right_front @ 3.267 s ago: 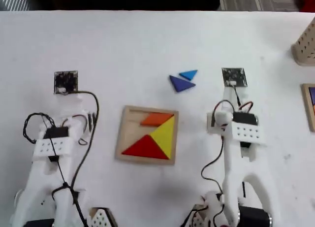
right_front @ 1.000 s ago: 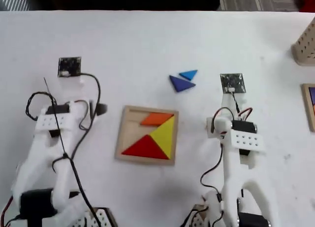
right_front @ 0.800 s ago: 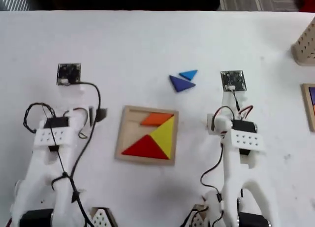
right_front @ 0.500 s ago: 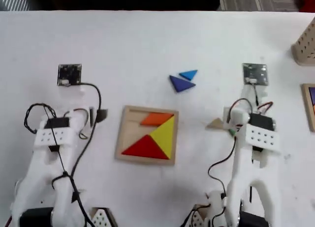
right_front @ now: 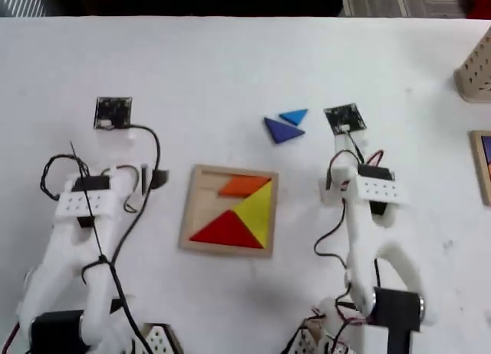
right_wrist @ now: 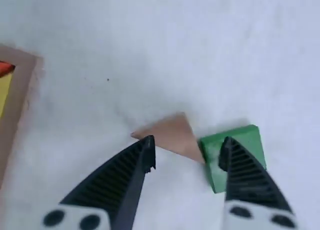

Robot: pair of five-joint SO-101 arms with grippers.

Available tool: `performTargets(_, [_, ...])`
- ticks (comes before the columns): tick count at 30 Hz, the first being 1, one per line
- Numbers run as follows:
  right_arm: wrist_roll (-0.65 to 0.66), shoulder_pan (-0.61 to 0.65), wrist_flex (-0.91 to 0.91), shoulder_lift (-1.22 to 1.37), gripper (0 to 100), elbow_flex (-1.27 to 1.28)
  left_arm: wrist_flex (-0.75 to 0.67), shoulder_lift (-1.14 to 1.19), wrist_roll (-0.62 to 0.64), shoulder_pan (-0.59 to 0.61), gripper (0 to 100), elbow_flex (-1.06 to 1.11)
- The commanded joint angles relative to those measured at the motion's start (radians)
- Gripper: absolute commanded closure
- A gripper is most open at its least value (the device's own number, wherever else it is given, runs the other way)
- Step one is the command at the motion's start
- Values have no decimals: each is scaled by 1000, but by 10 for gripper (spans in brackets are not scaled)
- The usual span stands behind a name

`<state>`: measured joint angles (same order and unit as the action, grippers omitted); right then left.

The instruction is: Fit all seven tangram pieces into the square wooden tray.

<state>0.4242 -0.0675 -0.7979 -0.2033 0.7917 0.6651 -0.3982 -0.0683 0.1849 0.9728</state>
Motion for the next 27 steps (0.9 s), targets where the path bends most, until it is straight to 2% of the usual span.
performTargets(1, [97, 22, -33, 94, 682, -91, -14, 1, -11, -13, 694, -44])
performTargets(9, [327, 84, -119, 208, 716, -204, -14, 2, -12, -13, 694, -44])
performTargets(14, [425, 56, -119, 248, 718, -259, -14, 4, -20, -13, 694, -44])
performTargets(27, [517, 36, -220, 288, 732, -287, -17, 5, -48, -13, 696, -44])
